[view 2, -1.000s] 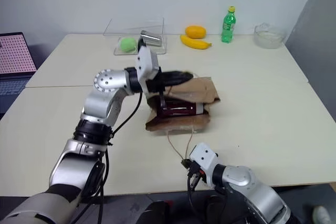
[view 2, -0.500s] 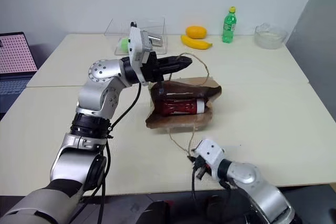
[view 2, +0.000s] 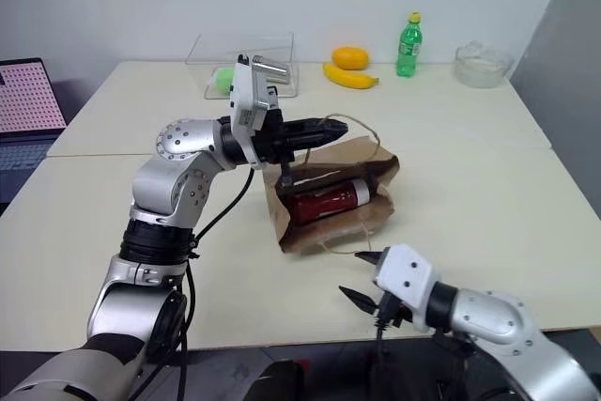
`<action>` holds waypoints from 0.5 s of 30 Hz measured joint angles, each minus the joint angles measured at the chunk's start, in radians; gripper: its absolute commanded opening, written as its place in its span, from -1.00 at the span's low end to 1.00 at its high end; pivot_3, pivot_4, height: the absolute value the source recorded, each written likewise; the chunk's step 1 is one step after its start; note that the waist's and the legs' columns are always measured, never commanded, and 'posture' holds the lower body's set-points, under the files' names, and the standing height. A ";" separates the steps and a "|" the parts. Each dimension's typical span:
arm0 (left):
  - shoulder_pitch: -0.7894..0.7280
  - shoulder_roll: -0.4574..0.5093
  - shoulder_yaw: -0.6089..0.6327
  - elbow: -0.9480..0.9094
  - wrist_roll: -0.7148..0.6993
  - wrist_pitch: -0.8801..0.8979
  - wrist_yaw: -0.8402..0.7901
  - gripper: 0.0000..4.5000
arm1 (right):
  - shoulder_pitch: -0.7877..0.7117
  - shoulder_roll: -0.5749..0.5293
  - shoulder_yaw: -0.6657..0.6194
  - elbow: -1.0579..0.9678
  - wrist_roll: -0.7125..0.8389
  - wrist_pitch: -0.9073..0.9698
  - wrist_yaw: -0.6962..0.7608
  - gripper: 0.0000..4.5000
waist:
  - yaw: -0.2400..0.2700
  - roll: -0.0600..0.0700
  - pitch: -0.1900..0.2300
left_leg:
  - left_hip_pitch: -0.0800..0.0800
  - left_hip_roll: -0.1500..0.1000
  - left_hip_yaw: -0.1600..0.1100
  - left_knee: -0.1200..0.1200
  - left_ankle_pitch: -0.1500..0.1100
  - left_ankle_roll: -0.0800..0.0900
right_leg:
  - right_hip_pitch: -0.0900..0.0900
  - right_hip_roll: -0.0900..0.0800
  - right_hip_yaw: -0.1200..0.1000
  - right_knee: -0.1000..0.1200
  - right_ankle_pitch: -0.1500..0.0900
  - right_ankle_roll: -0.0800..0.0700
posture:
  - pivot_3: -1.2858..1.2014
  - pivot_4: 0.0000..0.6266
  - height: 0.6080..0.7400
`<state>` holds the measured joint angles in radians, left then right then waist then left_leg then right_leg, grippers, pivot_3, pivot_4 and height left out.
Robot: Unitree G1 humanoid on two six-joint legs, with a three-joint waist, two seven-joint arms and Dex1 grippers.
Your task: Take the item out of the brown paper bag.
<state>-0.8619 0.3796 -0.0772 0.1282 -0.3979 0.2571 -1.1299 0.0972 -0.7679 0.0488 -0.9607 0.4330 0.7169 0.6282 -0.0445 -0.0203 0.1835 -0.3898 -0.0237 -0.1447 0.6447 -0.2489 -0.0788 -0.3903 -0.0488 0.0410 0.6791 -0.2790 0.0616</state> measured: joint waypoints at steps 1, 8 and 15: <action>0.004 0.000 0.000 0.000 0.000 0.000 0.000 -1.00 | 0.029 -0.040 -0.044 0.000 0.023 0.016 0.028 0.22 | 0.003 0.000 0.000 | 0.000 0.000 0.000 0.000 0.000 0.000 | 0.000 0.000 0.000 0.000 0.000 0.000 | 0.03 -0.52 1.00; 0.010 0.000 0.000 -0.003 0.000 0.001 0.000 -1.00 | 0.058 -0.176 -0.313 0.004 0.122 0.056 0.145 0.22 | 0.005 -0.002 0.001 | 0.005 0.001 0.004 -0.001 0.000 0.000 | 0.003 0.000 0.002 0.000 0.000 0.000 | 0.03 -0.52 1.00; 0.010 -0.005 0.001 -0.002 -0.001 0.000 0.003 -1.00 | -0.415 -0.104 0.001 0.111 0.032 0.101 0.005 0.22 | -0.003 -0.003 0.002 | 0.006 0.001 0.004 -0.002 0.000 0.000 | 0.003 0.000 0.002 -0.001 0.000 0.000 | 0.03 -0.52 1.00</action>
<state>-0.8516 0.3741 -0.0762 0.1263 -0.3994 0.2572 -1.1266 -0.3173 -0.8717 0.0497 -0.8501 0.4647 0.8179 0.6329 -0.0477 -0.0229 0.1853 -0.3837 -0.0225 -0.1404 0.6428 -0.2492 -0.0786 -0.3876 -0.0484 0.0434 0.6783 -0.2793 0.0618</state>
